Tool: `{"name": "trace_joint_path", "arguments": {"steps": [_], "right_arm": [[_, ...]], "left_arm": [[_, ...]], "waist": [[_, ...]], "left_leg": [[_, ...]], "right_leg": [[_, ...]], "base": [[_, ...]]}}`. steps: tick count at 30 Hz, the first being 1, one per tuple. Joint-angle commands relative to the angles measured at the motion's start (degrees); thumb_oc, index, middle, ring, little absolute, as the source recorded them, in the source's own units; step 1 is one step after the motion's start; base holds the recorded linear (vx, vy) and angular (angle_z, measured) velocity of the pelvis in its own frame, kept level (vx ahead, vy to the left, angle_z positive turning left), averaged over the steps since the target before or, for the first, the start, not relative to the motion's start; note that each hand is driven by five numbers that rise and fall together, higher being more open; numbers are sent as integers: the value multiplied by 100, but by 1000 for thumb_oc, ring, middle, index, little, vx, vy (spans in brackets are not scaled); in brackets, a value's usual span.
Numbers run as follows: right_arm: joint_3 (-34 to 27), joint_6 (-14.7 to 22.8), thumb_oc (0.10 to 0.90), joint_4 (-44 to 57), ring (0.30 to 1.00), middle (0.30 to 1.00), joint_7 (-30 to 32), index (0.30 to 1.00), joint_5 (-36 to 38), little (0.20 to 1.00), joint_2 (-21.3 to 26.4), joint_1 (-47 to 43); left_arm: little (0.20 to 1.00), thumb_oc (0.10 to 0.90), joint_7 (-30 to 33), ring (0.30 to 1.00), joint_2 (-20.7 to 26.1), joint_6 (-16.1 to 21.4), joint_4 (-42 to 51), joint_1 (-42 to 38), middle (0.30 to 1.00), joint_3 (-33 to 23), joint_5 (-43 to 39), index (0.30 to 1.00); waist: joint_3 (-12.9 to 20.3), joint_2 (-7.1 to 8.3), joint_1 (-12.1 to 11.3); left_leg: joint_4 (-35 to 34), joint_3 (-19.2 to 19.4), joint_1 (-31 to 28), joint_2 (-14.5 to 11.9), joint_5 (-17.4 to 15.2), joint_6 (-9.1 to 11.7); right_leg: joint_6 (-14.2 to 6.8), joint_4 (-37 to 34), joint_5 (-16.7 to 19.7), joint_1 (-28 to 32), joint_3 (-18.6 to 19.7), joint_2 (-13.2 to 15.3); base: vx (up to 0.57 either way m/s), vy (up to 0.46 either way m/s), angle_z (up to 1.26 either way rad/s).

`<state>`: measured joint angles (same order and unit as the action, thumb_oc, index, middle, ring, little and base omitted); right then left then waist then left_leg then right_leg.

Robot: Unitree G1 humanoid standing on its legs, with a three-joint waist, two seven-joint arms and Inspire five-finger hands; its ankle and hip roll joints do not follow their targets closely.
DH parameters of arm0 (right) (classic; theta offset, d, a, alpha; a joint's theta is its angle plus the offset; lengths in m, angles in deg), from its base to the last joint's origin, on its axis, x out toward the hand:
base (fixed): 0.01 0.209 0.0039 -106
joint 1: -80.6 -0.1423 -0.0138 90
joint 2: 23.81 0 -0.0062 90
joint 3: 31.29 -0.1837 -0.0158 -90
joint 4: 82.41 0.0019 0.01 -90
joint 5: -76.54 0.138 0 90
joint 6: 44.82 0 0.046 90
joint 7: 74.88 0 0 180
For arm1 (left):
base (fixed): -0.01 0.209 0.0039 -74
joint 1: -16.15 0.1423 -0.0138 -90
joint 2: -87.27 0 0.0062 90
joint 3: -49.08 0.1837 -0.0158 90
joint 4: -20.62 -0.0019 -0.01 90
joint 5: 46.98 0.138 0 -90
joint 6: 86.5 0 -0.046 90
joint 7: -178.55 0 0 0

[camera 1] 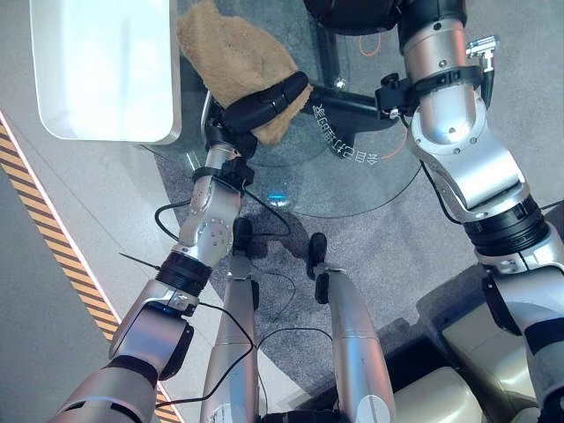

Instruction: Wipe the table with a cloth and put it in the basket.

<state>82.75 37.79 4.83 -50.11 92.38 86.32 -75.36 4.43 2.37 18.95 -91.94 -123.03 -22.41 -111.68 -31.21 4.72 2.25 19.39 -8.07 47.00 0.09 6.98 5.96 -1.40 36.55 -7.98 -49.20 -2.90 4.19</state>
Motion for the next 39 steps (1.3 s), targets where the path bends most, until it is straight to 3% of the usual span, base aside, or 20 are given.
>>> {"name": "trace_joint_path", "arguments": {"steps": [1, 9, 26, 39], "right_arm": [[-838, 608, 800, 442, 900, 900, 447, 900, 33, 900, 288, -244], [-1107, 520, 800, 97, 900, 900, 589, 900, 196, 900, 397, 345], [-1749, 1060, 800, -1220, 900, 900, 822, 900, 877, 900, 621, 1493], [-1968, 1258, 800, -2229, 900, 900, 838, 900, 1231, 900, 722, 2048]], "left_arm": [[200, 100, -704, 300, -89, 692, 661, -491, 300, -373, 1, 300], [200, 100, -789, 300, -34, 793, 783, -467, 300, -463, 50, 300], [200, 100, -1346, 300, 286, 903, 852, -443, 300, -793, -105, 300], [200, 100, -1655, 300, 503, 1096, 856, -353, 300, -1020, -361, 300]], "waist": [[142, 170, -44], [142, 125, 29], [142, 27, 80], [142, -2, 69]], "left_leg": [[951, 658, -234, 261, -1041, -494], [934, 692, -193, 239, -1061, -501], [842, 709, -203, 206, -1117, -501], [799, 703, -190, 188, -1159, -498]], "right_leg": [[-63, -1176, 573, 644, 52, -489], [-84, -1159, 564, 576, 72, -487], [-168, -1114, 542, 515, 68, -456], [-203, -1092, 522, 474, 57, -468]], "base": [[0, 0, 0], [0, 0, 0], [-1, 2, -1], [0, 0, 0]]}}
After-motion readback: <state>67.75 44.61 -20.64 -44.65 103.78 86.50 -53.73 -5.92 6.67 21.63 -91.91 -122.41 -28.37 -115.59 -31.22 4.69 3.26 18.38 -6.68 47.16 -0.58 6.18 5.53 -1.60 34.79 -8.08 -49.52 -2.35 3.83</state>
